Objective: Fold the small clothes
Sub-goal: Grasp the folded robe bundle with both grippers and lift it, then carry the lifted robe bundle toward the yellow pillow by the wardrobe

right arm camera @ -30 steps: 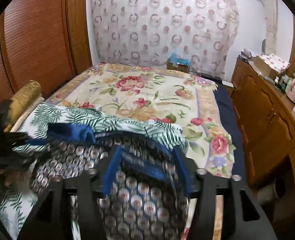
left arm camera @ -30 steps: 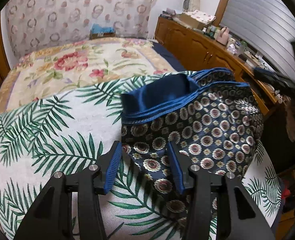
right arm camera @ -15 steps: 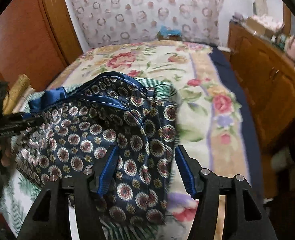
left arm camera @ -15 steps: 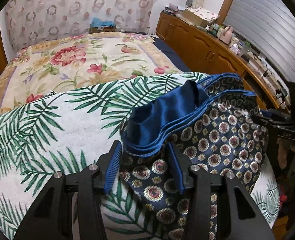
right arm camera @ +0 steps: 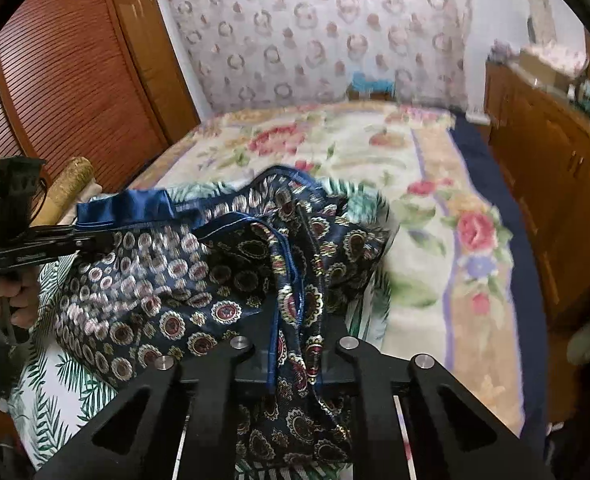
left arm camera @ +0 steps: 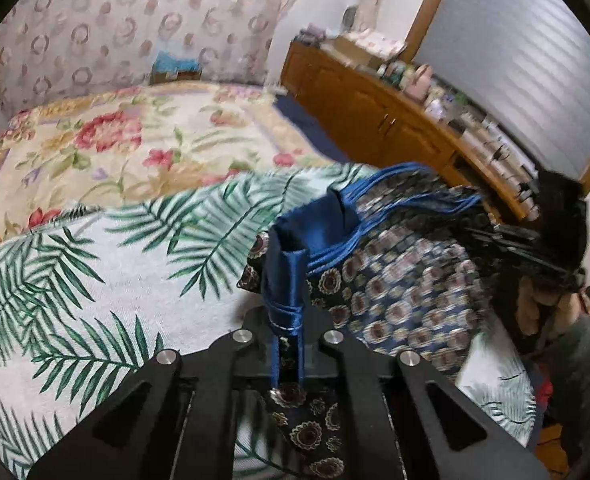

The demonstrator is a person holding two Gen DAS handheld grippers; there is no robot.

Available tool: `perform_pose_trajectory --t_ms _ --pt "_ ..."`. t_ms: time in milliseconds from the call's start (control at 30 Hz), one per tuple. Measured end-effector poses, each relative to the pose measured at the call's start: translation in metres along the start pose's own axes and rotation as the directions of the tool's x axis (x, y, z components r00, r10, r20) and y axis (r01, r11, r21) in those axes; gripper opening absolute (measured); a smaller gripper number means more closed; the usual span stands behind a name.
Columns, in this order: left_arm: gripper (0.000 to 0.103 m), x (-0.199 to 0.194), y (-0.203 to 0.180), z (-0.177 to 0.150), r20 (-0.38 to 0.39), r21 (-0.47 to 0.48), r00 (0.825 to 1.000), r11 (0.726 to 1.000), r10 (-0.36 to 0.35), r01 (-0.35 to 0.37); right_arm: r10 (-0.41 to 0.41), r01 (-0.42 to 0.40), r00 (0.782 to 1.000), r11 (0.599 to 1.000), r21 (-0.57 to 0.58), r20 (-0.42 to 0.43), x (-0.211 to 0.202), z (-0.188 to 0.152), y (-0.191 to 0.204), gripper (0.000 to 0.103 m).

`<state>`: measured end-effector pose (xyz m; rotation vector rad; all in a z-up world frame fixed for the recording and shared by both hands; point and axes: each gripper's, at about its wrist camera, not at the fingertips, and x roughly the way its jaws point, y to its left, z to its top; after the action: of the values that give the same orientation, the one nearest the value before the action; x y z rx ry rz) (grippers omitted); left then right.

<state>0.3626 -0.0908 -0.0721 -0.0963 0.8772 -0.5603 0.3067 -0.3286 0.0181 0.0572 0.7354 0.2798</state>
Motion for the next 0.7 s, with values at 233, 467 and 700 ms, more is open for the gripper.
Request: perform_pose_trajectory --t_ms 233,467,700 --pt "0.006 -0.074 -0.019 0.001 0.149 0.026 0.988 0.999 -0.049 0.046 -0.014 0.028 0.989 0.995 -0.091 0.148 -0.039 0.008 0.035 0.007" --pt "0.006 -0.169 0.006 -0.028 0.286 0.014 0.958 1.000 0.015 -0.020 0.078 -0.023 0.975 0.968 -0.251 0.210 -0.056 0.034 0.114 0.007" --pt "0.006 -0.259 0.079 -0.070 0.361 -0.109 0.912 0.980 0.196 -0.167 0.234 -0.148 0.951 0.918 -0.368 0.201 -0.005 0.076 0.204 0.007"
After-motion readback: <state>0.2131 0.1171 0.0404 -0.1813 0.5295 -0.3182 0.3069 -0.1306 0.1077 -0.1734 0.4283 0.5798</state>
